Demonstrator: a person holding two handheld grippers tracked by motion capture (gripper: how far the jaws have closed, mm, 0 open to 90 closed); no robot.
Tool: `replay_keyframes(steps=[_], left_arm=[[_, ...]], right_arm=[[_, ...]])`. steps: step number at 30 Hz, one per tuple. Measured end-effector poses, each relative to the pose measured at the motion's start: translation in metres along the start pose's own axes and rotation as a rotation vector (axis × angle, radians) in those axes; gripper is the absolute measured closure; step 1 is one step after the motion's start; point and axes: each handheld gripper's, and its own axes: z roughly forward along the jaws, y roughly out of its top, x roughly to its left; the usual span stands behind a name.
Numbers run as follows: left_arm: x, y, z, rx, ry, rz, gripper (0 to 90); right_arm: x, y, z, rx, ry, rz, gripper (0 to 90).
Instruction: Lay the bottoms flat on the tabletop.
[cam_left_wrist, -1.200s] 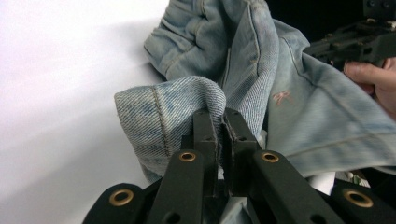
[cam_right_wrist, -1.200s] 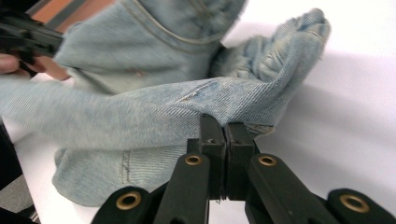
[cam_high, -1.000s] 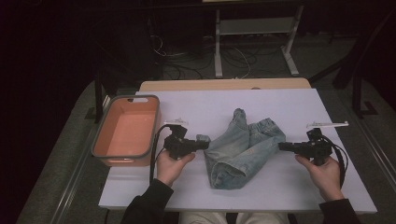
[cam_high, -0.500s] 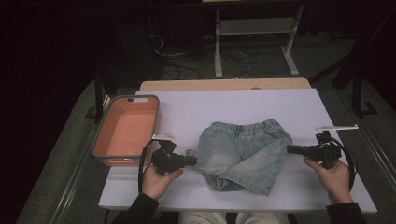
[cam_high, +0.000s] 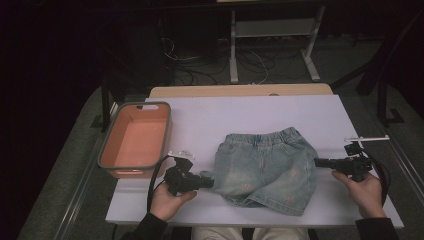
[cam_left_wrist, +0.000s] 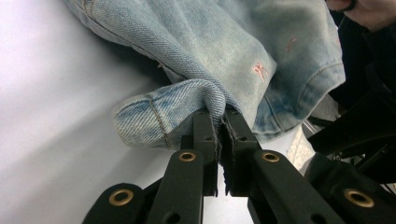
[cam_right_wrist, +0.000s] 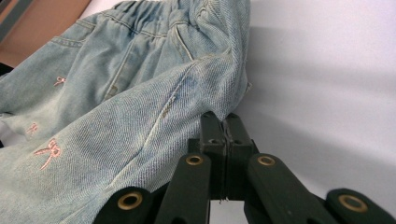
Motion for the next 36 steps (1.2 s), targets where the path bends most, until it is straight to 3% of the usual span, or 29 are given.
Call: replay_keyframes(steps=[9,20,27,31,36], left_arm=[[0.008,-0.005,0.014,0.061,0.002,-0.013,84.9],[0.01,-0.004,0.014,0.059,0.013,0.001,82.1],[0.01,-0.002,0.01,0.017,0.025,-0.015,71.8],[0.007,0.001,0.004,-0.039,0.045,-0.019,62.8],[0.007,0.005,-0.003,-0.092,0.057,-0.017,54.9]], right_arm=[[-0.009,-0.002,0.013,0.057,-0.031,0.016,88.6],[-0.013,-0.003,0.017,0.066,-0.02,0.03,87.6],[-0.014,-0.002,0.012,0.05,-0.009,0.043,83.8],[-0.015,0.0,-0.001,0.001,-0.073,0.042,76.8],[-0.016,0.003,-0.016,-0.063,-0.099,0.028,69.9]])
